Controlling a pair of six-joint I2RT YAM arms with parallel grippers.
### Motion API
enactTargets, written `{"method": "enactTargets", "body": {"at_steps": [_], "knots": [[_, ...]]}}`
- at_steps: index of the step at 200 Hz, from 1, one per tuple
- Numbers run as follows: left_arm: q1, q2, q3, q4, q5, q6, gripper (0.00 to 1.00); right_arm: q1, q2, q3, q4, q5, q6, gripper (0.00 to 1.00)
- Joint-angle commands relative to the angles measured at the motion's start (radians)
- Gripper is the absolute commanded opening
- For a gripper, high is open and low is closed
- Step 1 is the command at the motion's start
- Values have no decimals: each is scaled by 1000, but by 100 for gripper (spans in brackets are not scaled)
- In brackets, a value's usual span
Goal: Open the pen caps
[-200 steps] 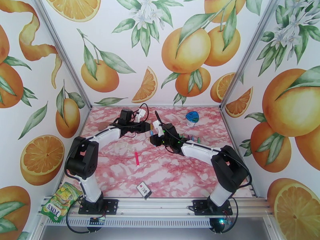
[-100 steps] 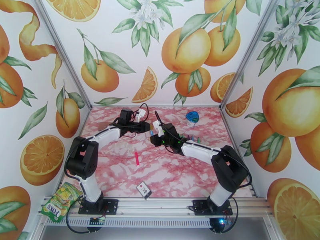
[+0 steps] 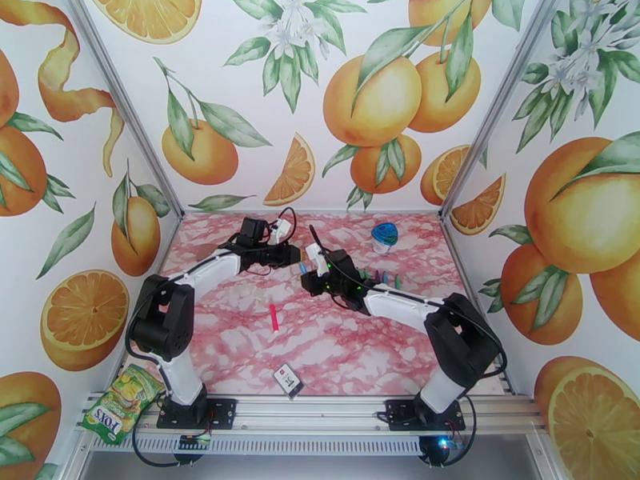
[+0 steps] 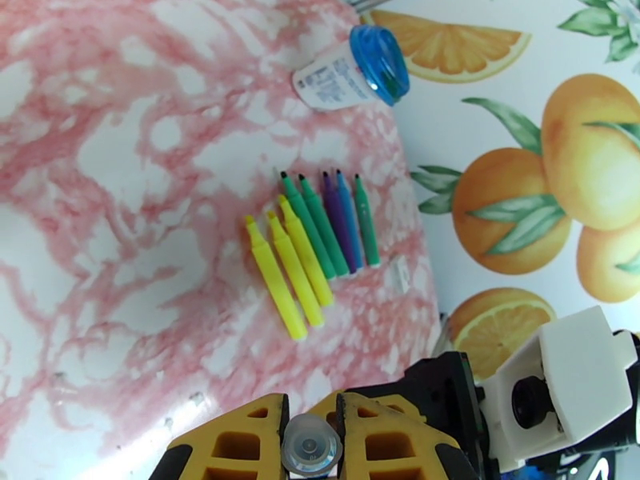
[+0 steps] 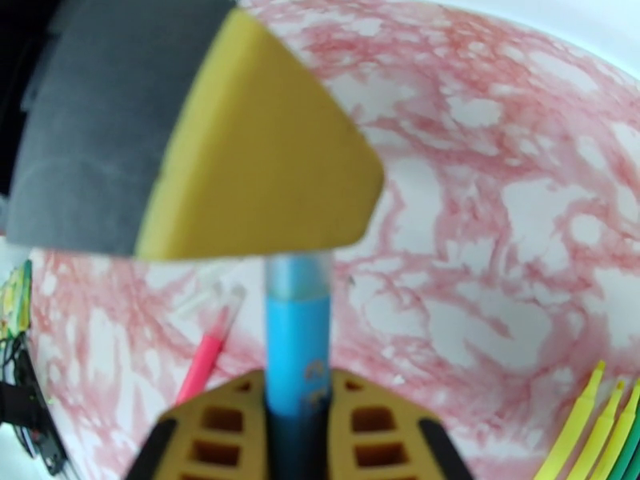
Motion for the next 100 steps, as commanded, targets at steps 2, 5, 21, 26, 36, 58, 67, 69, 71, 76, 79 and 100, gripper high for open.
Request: {"method": "enactTargets", "body": {"at_steps": [2, 5, 21, 26, 36, 58, 67, 69, 71, 76, 79, 100], "knots": [[74, -33, 64, 72, -196, -21, 0, 22, -58, -61, -76, -14, -33, 0], [76, -31, 65, 73, -197, -25, 0, 22, -59, -67, -76, -14, -33, 0], [89, -20, 77, 73, -195, -41, 0, 23, -74, -87, -67, -14, -40, 0], [93, -17, 79, 73, -192, -44, 0, 24, -78, -93, -65, -14, -42, 0], [96, -11, 84, 74, -191, -52, 0, 25, -85, -103, -60, -13, -46, 0], [103, -3, 99, 73, -192, -58, 0, 25, -101, -124, -52, -14, -53, 0], [105, 0, 105, 72, -193, -63, 0, 25, -106, -131, -48, -11, -55, 0], [104, 2, 107, 72, -193, -63, 0, 25, -107, -132, -47, -10, -56, 0], [106, 2, 108, 71, -193, -64, 0, 25, -108, -134, -47, -10, -56, 0], [108, 3, 111, 68, -194, -64, 0, 24, -112, -137, -46, -7, -58, 0], [108, 4, 114, 65, -195, -65, 0, 26, -114, -139, -46, -5, -59, 0], [120, 2, 123, 58, -205, -68, 0, 25, -126, -155, -40, 0, -66, 0]]}}
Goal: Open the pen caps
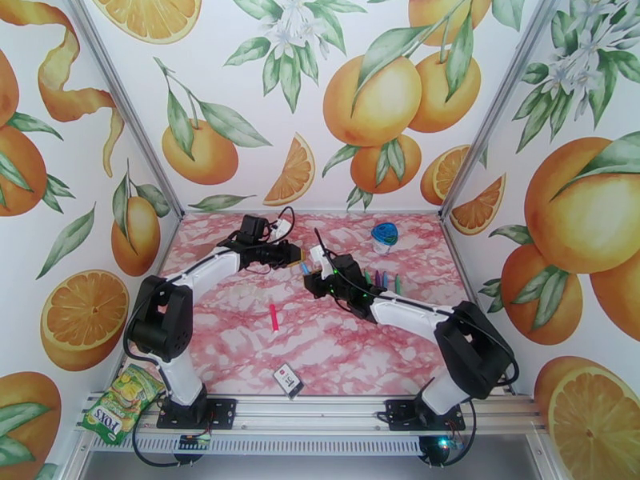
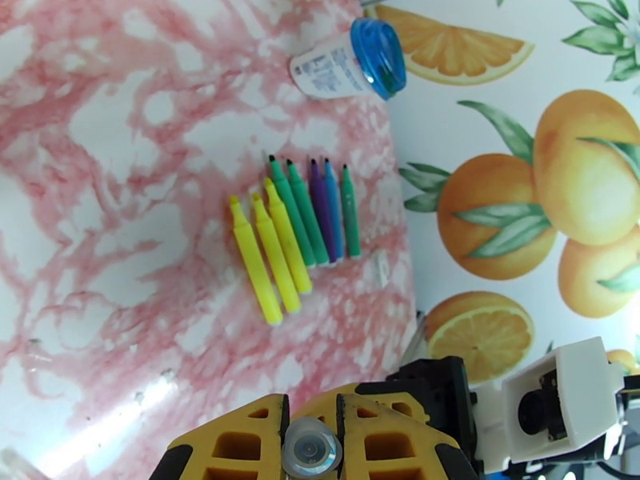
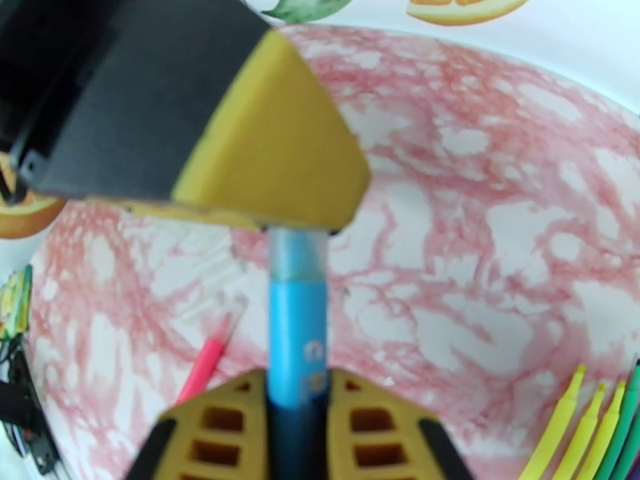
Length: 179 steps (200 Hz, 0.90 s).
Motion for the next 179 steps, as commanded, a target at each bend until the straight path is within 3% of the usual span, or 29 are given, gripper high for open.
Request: {"method": "enactTargets", "body": {"at_steps": [1, 56, 77, 99, 128, 151, 179], "knots": [[119, 3, 81, 117, -238, 3, 0, 21, -49, -67, -132, -34, -39, 0], [150, 16, 107, 92, -237, 5, 0, 20, -69, -101, -111, -10, -44, 0], [164, 1, 123, -2, -267, 75, 0, 16, -65, -95, -118, 50, -31, 0], [176, -28, 148, -200, -388, 217, 0, 5, -51, -75, -142, 132, -4, 0], [178, -75, 131, -404, -669, 353, 0, -6, 1, -19, -202, 224, 6, 0], [189, -103, 77, -474, -856, 382, 0, -10, 61, 44, -260, 291, 13, 0], [220, -126, 2, -494, -947, 377, 0, -11, 135, 121, -325, 360, 20, 0]]}}
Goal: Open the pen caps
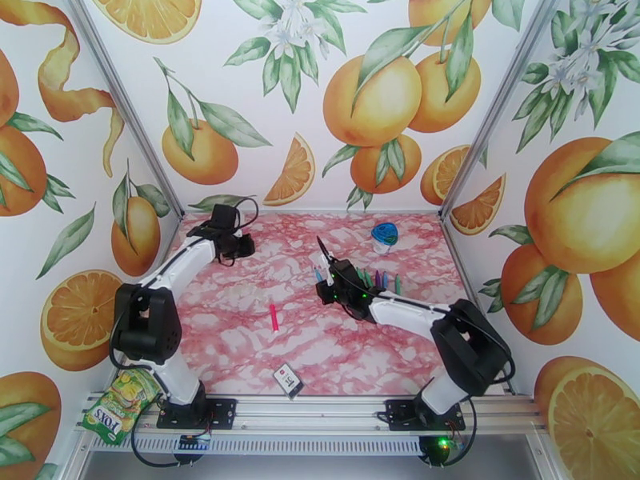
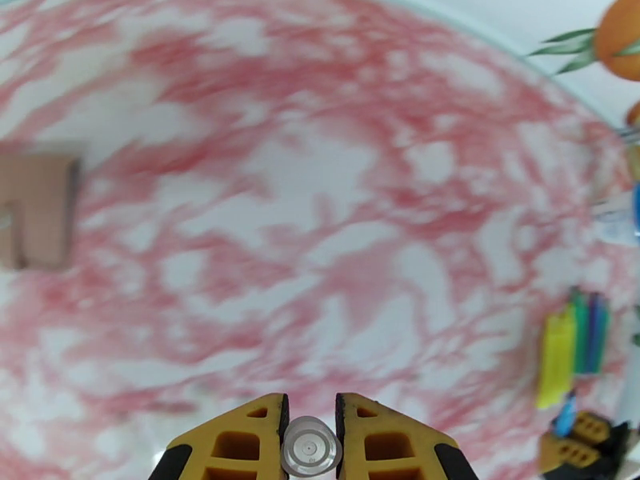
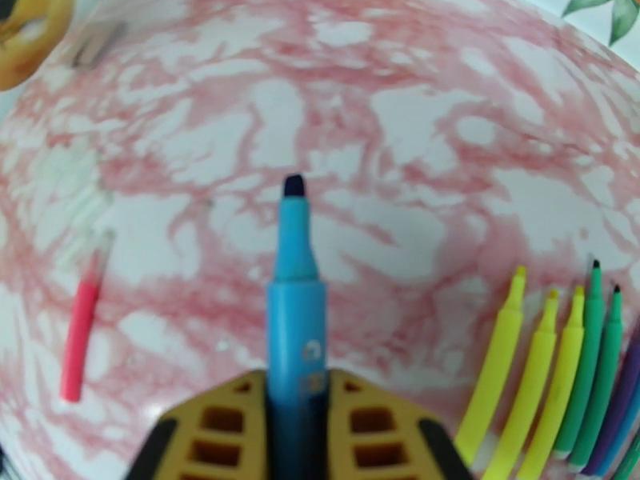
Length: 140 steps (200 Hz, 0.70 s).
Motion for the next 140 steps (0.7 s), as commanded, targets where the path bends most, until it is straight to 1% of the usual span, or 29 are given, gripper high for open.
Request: {"method": "enactTargets", "body": {"at_steps": [1, 39, 72, 110, 140], "knots": [[30, -44, -59, -89, -171, 42, 0, -3, 60, 69, -87, 111, 17, 0], [57, -55, -134, -90, -244, 27, 0, -6, 146, 156, -174, 193, 31, 0], [69, -30, -186, -94, -304, -9, 0, -6, 199, 196, -216, 200, 47, 1], [91, 1, -229, -69, -319, -26, 0, -8, 239, 224, -253, 209, 52, 4], [119, 11, -270, -19, -272, -33, 0, -9, 268, 245, -279, 205, 57, 7]]}}
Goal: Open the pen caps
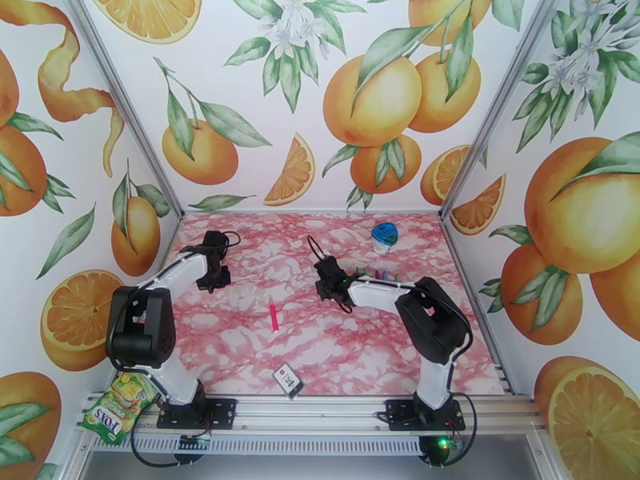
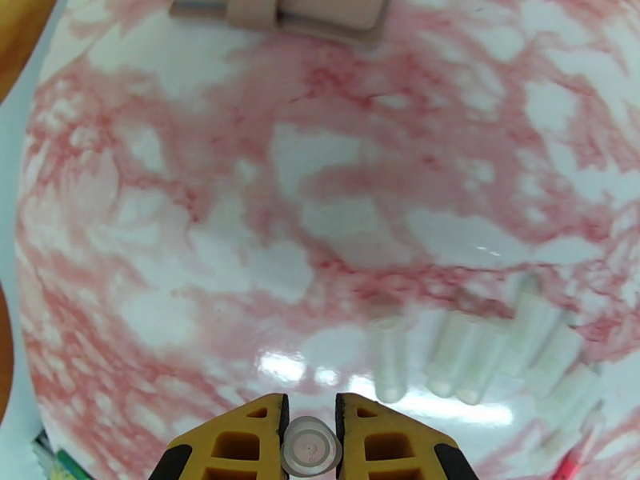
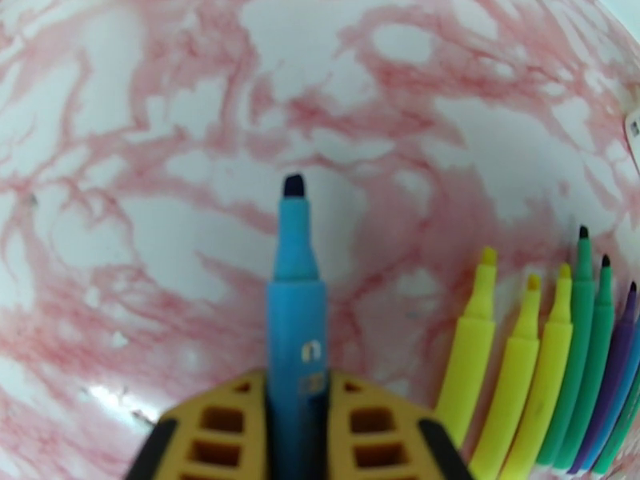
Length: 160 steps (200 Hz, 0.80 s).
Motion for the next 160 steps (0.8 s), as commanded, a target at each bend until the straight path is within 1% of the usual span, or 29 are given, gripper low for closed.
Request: {"method": "enactTargets", "body": {"at_steps": [1, 40, 56, 71, 107, 149, 160], "knots": [[24, 18, -34, 49, 18, -24, 0, -7, 33, 39, -40, 24, 18, 7], [51, 48, -68, 97, 87, -17, 0, -8, 42, 47, -57, 26, 32, 11], [54, 56, -75, 114, 123, -14, 4, -8, 43, 52, -71, 39, 34, 11], [57, 62, -80, 125, 137, -14, 6, -9, 47, 60, -86, 52, 35, 12], [63, 79, -81, 139, 162, -7, 7, -18, 60, 80, -131, 92, 56, 13], [67, 87, -78, 137, 163, 3, 12, -26, 45, 67, -141, 90, 72, 24], [68, 87, -80, 137, 163, 5, 14, -26, 37, 62, -141, 84, 72, 27]]}}
